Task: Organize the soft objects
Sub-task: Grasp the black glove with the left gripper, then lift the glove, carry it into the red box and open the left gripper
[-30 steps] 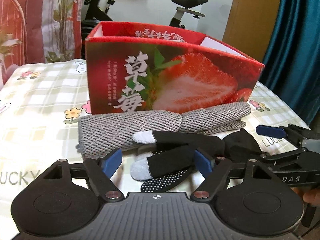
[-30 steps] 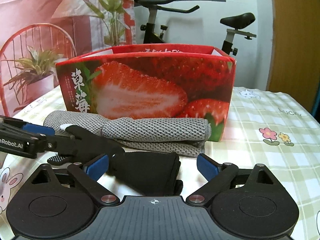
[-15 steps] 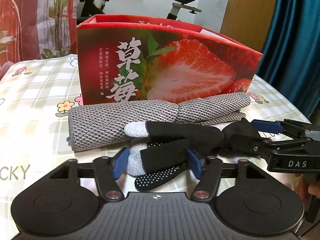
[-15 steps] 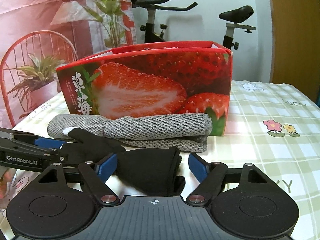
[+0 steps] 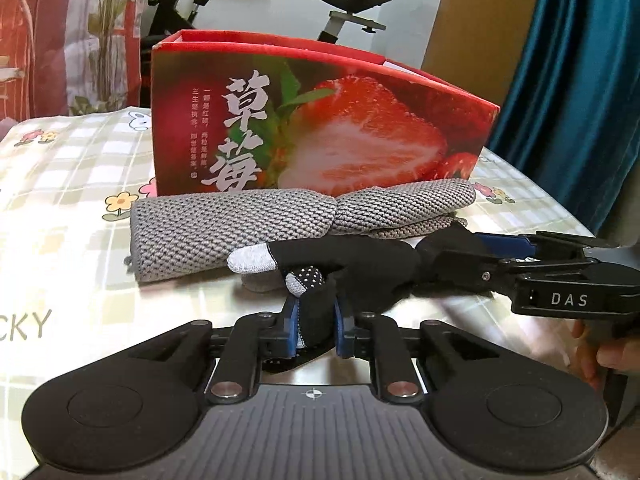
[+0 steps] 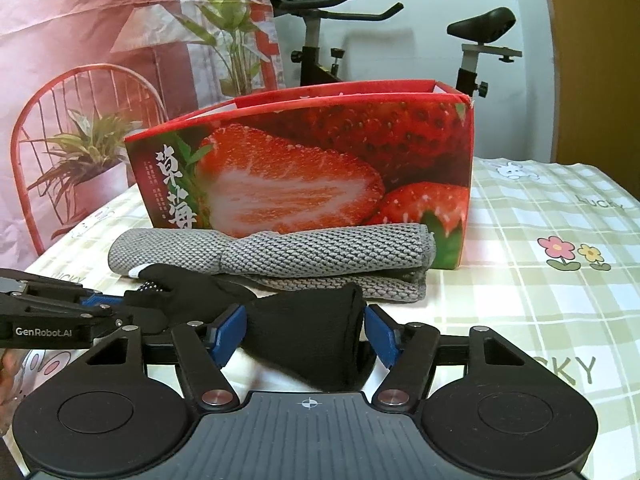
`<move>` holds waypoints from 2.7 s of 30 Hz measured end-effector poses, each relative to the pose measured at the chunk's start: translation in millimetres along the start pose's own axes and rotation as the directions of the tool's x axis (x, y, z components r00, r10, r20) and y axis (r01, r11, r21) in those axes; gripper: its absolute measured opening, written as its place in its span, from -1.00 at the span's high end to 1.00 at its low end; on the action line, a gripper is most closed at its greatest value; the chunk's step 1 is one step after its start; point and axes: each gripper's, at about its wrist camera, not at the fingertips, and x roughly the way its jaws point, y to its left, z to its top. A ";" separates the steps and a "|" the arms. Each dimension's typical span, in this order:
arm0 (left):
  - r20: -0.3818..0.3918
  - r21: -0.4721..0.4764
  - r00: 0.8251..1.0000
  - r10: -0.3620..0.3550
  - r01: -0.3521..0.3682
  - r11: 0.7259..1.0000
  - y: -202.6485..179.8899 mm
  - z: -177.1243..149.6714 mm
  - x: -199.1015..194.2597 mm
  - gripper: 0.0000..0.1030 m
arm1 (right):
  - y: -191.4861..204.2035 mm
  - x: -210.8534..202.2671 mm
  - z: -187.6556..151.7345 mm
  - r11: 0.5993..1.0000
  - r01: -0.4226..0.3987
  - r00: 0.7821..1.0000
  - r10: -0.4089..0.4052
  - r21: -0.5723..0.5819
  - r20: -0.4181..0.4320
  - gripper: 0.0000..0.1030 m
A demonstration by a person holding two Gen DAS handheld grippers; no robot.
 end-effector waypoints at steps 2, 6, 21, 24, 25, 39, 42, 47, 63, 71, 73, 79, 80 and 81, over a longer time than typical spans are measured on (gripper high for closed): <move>-0.003 -0.002 1.000 0.003 -0.003 1.000 -0.6 -0.7 -0.6 0.65 | -0.6 -0.4 0.0 1.000 0.002 1.000 -0.002 0.005 0.001 -0.20; -0.008 -0.010 1.000 0.006 -0.006 1.000 1.2 -1.0 -2.5 0.65 | -6.5 -4.2 -0.1 0.999 0.000 1.000 -0.001 0.049 0.017 -0.20; -0.017 -0.010 1.000 0.009 -0.009 1.000 0.6 -3.2 -5.4 0.65 | -6.5 5.0 1.7 0.998 -0.011 1.000 0.012 0.060 -0.023 0.24; -0.017 -0.008 1.000 0.010 -0.010 1.000 0.4 -3.2 -5.5 0.65 | -3.9 4.1 1.2 0.999 -0.021 1.000 0.022 0.042 -0.022 0.32; -0.018 -0.008 1.000 0.011 -0.011 1.000 0.3 -3.1 -5.6 0.65 | -3.5 3.9 1.2 0.999 -0.023 0.999 0.024 0.040 -0.022 0.34; -0.007 -0.035 1.000 -0.003 0.003 0.999 4.0 -5.8 -6.6 0.65 | -10.9 8.1 3.5 0.994 -0.057 0.997 0.061 0.090 -0.042 0.37; -0.012 0.000 1.000 0.013 -0.013 1.000 0.0 -5.8 -7.1 0.65 | -10.7 6.9 2.3 0.995 -0.054 0.998 0.058 0.087 -0.038 0.38; -0.020 -0.025 1.000 0.006 -0.006 1.000 1.6 -3.5 -6.8 0.65 | -10.0 6.6 4.9 0.996 -0.051 0.997 0.054 0.076 -0.047 0.51; 0.035 0.045 0.999 -0.004 0.003 0.999 -10.2 19.0 -30.5 0.68 | 2.2 -13.3 29.1 0.999 -0.052 0.997 0.051 -0.012 -0.057 0.67; 0.066 0.042 0.998 -0.015 0.012 0.999 -12.0 32.7 -43.3 0.68 | 9.4 -29.7 42.2 0.997 -0.059 0.997 0.057 -0.048 -0.042 0.69; 0.077 0.046 0.997 -0.015 0.012 0.999 -12.8 37.3 -47.0 0.68 | 10.5 -32.9 46.4 0.997 -0.062 0.998 0.060 -0.056 -0.035 0.69; 0.114 0.062 0.993 -0.028 0.021 0.998 -18.5 51.2 -60.5 0.68 | 12.7 -46.0 65.7 0.995 -0.064 0.998 0.064 -0.082 -0.002 0.69; 0.120 0.065 0.992 -0.031 0.024 0.998 -19.3 55.0 -62.3 0.68 | 12.9 -47.6 70.7 0.994 -0.063 0.998 0.064 -0.090 0.005 0.69; 0.127 0.067 0.991 -0.033 0.025 0.997 -20.1 59.0 -63.7 0.68 | 12.9 -49.0 74.6 0.993 -0.062 0.998 0.063 -0.097 0.010 0.69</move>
